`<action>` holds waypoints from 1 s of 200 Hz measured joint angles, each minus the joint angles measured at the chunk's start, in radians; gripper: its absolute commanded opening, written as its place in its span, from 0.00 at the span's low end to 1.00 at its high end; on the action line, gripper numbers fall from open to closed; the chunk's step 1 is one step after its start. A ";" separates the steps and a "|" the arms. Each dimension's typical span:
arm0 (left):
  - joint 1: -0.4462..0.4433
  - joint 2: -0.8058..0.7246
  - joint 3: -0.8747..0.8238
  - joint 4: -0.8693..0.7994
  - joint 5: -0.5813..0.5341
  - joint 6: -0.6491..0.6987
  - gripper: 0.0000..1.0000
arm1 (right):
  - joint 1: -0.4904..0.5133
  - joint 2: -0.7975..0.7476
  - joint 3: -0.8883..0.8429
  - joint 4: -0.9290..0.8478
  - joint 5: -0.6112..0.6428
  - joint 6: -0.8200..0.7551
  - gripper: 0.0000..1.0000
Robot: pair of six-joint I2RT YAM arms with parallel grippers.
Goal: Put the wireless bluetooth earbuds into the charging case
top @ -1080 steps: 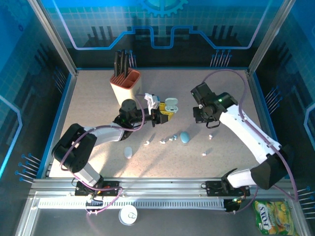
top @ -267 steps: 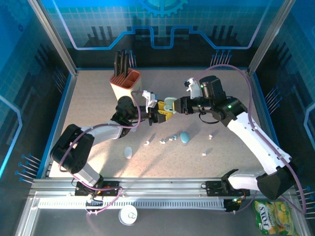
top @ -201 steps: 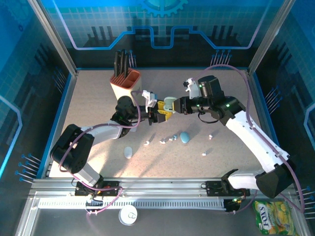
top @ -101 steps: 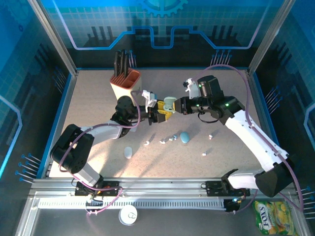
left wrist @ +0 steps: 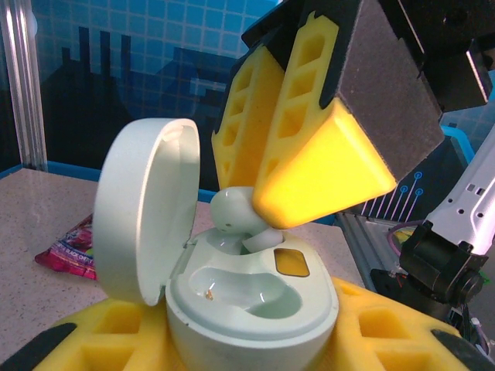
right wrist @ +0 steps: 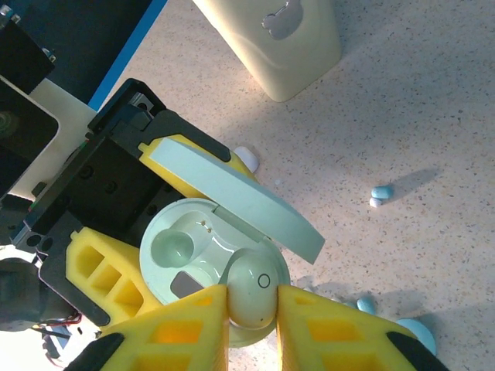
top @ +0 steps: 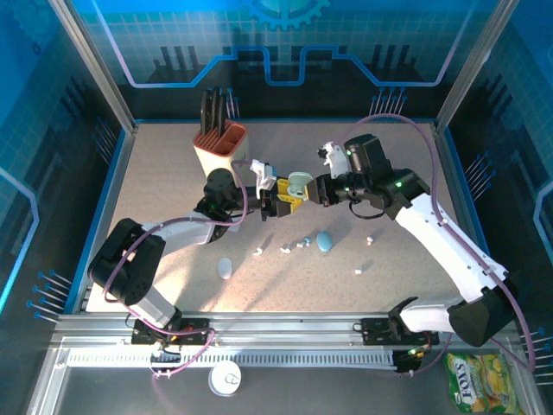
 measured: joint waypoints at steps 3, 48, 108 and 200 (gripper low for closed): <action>0.000 0.000 0.000 -0.001 0.000 0.000 0.34 | 0.001 0.000 0.000 0.000 0.002 -0.001 0.23; 0.000 0.000 -0.004 -0.019 -0.001 0.000 0.34 | 0.026 0.026 0.018 -0.013 0.032 -0.038 0.34; 0.001 -0.004 -0.030 -0.008 -0.008 0.000 0.34 | 0.019 -0.002 0.002 -0.016 0.040 -0.015 0.53; 0.109 -0.004 -0.079 0.107 -0.073 -0.030 0.34 | -0.041 -0.242 -0.366 0.104 0.045 0.135 0.56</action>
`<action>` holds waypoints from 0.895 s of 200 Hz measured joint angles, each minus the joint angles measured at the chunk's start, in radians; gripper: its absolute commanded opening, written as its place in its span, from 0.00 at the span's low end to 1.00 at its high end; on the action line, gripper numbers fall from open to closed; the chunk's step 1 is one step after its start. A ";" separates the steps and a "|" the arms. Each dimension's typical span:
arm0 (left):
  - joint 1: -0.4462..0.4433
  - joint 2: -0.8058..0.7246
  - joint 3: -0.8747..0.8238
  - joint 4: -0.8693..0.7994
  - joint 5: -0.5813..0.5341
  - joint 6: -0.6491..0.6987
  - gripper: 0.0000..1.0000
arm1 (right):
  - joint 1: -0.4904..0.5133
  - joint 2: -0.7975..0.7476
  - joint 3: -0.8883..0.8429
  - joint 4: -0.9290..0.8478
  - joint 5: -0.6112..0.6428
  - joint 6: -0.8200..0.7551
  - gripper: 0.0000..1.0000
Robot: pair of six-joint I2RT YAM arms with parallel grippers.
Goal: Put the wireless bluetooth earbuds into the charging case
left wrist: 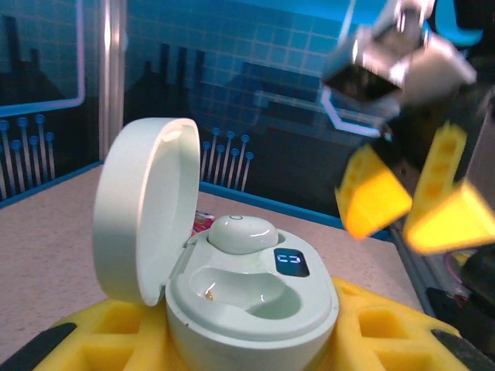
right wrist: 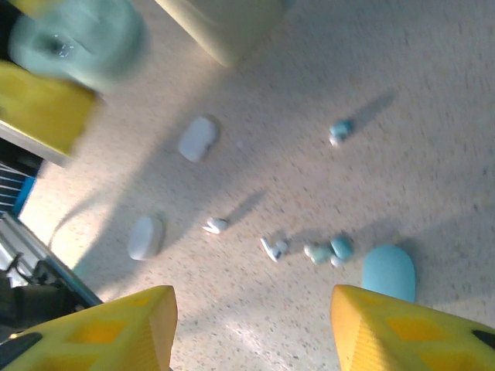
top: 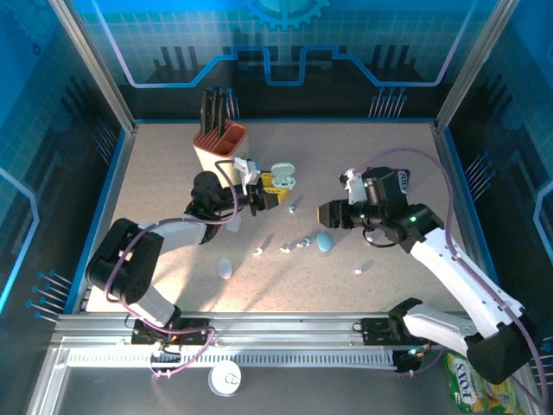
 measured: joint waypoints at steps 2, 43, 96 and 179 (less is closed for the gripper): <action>0.003 0.000 0.000 0.000 -0.001 0.000 0.34 | 0.002 0.002 -0.008 0.001 0.004 0.003 0.56; 0.053 -0.038 -0.019 -0.006 -0.015 0.001 0.35 | 0.073 0.144 -0.072 0.031 0.032 0.034 0.54; 0.071 -0.134 -0.025 -0.078 -0.026 0.034 0.35 | 0.114 0.378 -0.078 0.091 0.003 0.076 0.52; 0.071 -0.194 -0.025 -0.190 -0.033 0.073 0.35 | 0.139 0.616 -0.053 0.162 -0.099 0.076 0.52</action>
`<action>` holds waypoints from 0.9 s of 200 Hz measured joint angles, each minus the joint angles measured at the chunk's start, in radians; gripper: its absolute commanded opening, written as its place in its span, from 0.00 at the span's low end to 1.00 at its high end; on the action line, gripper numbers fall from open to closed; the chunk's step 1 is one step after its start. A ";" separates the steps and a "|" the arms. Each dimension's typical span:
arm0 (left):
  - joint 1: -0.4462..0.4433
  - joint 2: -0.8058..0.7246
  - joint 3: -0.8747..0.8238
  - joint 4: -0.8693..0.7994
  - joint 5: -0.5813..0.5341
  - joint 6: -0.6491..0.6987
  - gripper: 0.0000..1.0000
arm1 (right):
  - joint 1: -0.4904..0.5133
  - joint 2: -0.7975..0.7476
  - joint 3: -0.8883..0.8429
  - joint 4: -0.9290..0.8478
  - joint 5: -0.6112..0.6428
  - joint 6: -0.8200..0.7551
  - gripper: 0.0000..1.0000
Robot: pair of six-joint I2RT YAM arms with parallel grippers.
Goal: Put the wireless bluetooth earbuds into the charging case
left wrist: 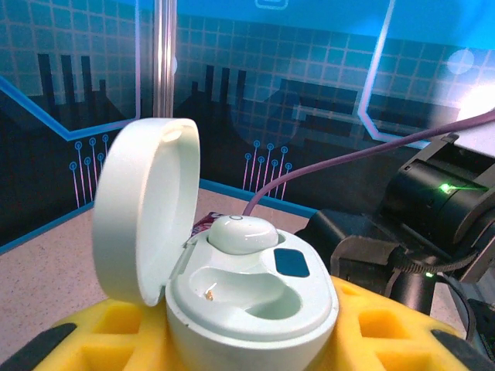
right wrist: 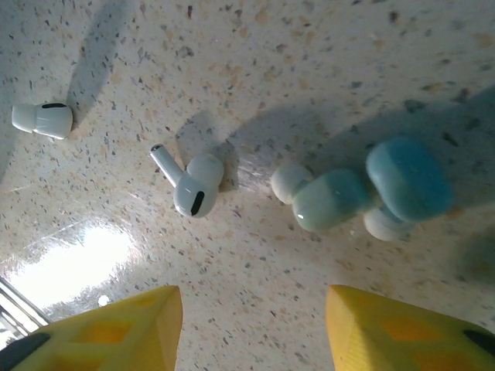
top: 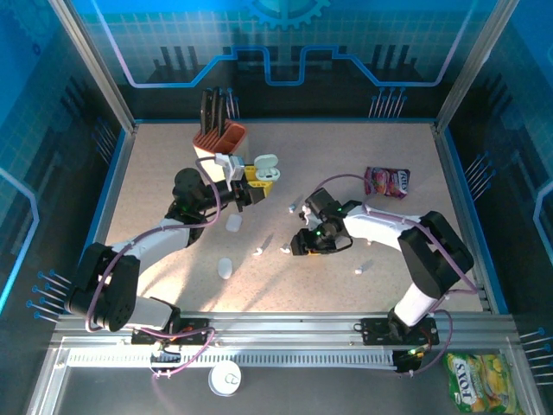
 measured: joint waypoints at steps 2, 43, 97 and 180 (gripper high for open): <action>0.000 0.000 0.000 0.000 0.000 0.000 0.35 | 0.001 0.004 0.002 0.000 0.000 0.000 0.52; 0.000 0.000 0.000 -0.011 0.000 0.000 0.35 | -0.001 0.039 0.024 0.004 0.006 -0.011 0.51; 0.000 0.000 0.000 -0.015 0.001 -0.001 0.35 | -0.042 0.084 0.072 0.014 0.008 -0.040 0.49; -0.004 0.016 0.000 -0.015 0.016 -0.001 0.35 | -0.053 0.106 0.095 0.034 0.003 -0.056 0.35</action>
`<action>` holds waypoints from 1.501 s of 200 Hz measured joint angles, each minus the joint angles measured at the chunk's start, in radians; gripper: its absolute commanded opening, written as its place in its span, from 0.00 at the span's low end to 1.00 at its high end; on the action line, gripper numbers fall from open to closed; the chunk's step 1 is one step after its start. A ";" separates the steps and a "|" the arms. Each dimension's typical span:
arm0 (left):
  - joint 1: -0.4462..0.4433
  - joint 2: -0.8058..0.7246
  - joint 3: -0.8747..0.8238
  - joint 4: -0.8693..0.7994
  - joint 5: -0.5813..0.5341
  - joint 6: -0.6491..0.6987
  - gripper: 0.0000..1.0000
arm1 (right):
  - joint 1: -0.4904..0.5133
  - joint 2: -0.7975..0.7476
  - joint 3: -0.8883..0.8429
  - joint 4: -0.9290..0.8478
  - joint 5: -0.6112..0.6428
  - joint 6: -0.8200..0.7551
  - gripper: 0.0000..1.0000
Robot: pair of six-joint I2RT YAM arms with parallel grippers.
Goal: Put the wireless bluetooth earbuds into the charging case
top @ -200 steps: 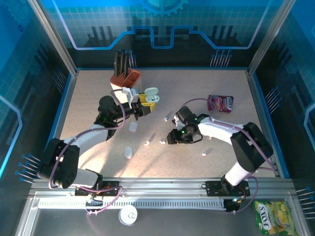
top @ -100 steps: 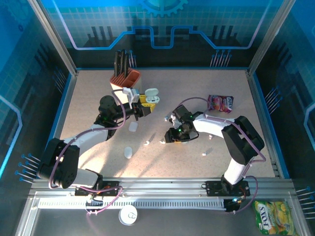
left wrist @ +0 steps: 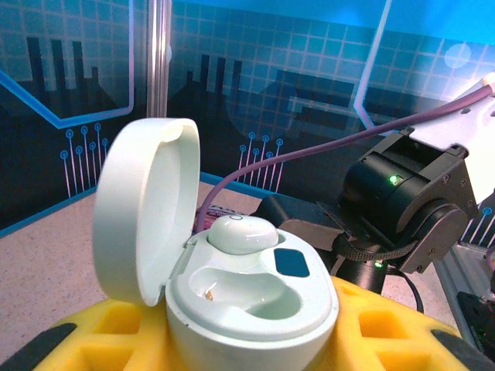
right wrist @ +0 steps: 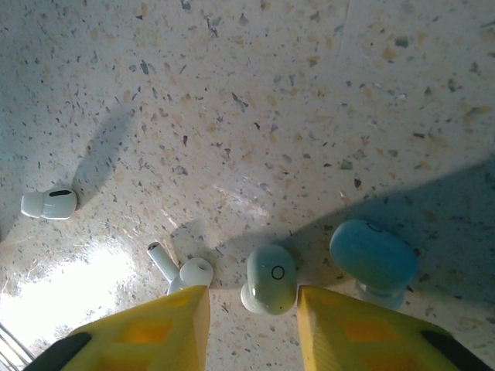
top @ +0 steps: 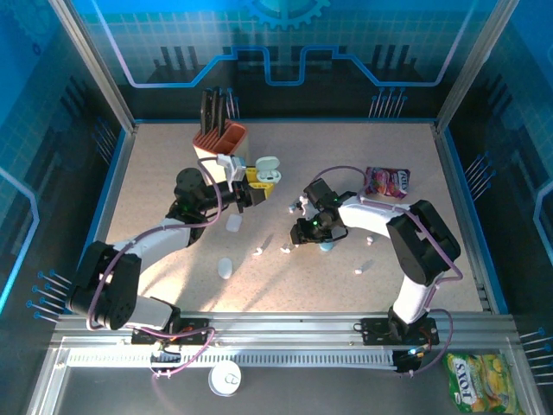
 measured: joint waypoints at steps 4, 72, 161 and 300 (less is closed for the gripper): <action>0.000 0.003 0.000 0.000 0.002 0.000 0.35 | 0.000 0.002 0.001 0.000 0.000 0.000 0.35; -0.006 0.024 0.000 0.001 0.011 -0.008 0.35 | 0.000 0.057 0.043 -0.006 -0.003 0.000 0.29; -0.006 0.029 0.001 0.007 0.014 -0.019 0.34 | 0.000 0.062 0.053 -0.013 0.008 0.000 0.20; -0.061 0.096 0.002 0.007 -0.118 0.058 0.35 | 0.000 -0.348 0.156 -0.207 0.201 -0.043 0.20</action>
